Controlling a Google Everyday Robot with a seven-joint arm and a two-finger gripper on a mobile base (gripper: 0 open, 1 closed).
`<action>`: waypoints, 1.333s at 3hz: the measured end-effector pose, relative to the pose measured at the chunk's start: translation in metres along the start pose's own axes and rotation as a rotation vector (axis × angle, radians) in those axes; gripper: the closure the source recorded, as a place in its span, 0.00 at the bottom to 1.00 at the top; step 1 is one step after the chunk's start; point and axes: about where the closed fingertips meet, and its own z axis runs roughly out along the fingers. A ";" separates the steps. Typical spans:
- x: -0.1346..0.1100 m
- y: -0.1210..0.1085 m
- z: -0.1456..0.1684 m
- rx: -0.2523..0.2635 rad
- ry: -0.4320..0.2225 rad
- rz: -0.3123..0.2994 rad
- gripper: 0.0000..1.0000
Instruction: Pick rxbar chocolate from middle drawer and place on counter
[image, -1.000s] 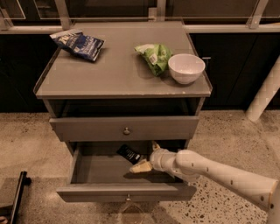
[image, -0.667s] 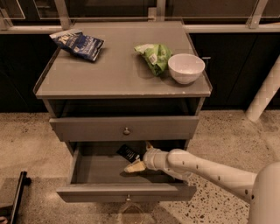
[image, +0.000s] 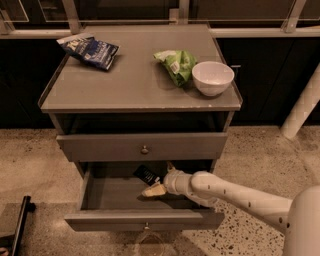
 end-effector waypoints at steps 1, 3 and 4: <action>0.000 -0.003 0.020 0.018 -0.008 0.006 0.00; 0.008 0.002 0.047 0.023 0.017 0.008 0.00; 0.015 0.004 0.056 0.030 0.037 0.012 0.00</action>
Offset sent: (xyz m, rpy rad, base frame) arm 0.0306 0.0289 -0.0310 0.0023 -0.0023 -0.0425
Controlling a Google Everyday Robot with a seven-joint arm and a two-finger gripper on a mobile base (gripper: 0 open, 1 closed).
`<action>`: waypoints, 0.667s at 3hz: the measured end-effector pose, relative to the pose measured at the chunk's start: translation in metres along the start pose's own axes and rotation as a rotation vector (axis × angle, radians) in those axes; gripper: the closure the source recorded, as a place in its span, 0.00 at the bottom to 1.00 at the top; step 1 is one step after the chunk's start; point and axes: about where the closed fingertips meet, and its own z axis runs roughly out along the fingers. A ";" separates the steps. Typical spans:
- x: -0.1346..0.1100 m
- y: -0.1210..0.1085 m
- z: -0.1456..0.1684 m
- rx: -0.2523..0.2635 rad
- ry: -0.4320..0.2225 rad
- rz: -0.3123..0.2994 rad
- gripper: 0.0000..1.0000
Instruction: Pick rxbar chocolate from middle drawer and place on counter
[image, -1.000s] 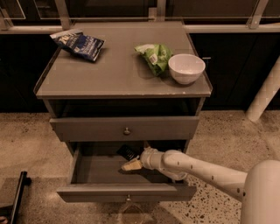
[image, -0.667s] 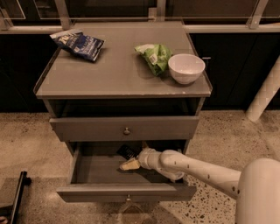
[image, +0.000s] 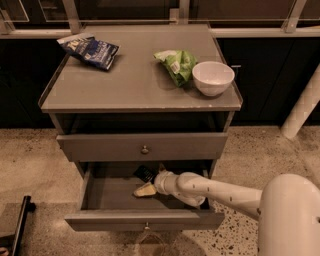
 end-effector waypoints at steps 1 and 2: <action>0.004 0.003 0.010 -0.028 0.027 0.012 0.00; 0.008 0.005 0.014 -0.057 0.046 0.028 0.00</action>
Offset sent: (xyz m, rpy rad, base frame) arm 0.0019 0.0068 -0.0186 0.0018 0.1107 0.0473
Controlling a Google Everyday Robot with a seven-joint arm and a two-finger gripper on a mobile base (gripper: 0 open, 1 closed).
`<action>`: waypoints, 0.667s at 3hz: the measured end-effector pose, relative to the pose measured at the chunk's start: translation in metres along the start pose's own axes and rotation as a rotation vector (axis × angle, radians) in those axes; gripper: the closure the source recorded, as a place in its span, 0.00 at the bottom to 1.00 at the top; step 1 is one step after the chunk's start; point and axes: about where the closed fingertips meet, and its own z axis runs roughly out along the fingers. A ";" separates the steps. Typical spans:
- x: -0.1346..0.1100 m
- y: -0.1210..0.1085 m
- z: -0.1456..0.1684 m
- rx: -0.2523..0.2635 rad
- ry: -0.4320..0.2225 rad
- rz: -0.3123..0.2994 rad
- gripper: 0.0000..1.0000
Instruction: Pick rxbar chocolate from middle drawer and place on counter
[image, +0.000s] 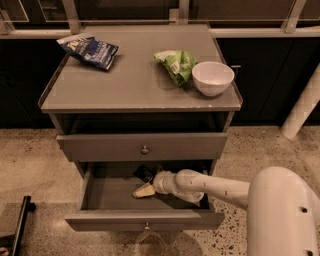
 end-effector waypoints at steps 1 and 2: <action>0.000 0.000 0.000 -0.001 0.001 0.001 0.18; 0.000 0.000 0.000 -0.001 0.001 0.001 0.41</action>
Offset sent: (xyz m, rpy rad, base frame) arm -0.0001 0.0001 -0.0003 0.0001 0.0014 0.0007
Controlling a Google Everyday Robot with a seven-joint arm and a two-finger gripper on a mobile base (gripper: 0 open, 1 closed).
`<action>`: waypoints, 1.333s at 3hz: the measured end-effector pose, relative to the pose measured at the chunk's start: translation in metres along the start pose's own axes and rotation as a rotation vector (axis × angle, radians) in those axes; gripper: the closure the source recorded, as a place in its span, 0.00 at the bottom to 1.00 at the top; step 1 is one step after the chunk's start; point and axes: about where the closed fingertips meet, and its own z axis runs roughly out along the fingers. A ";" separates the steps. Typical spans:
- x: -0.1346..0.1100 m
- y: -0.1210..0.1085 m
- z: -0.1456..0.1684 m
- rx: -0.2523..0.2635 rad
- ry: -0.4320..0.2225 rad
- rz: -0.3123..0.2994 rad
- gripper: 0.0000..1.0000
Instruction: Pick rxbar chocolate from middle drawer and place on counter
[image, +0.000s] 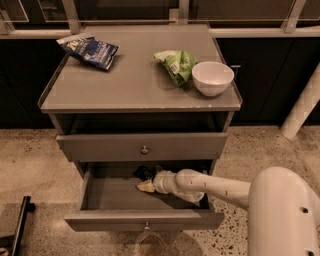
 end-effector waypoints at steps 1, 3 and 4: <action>-0.024 0.005 -0.017 -0.013 -0.040 -0.036 0.64; -0.058 0.012 -0.045 -0.044 -0.096 -0.079 1.00; -0.054 0.012 -0.041 -0.044 -0.085 -0.067 0.82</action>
Offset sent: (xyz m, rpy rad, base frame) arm -0.0151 -0.0028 0.1246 0.0903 -0.1534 0.1267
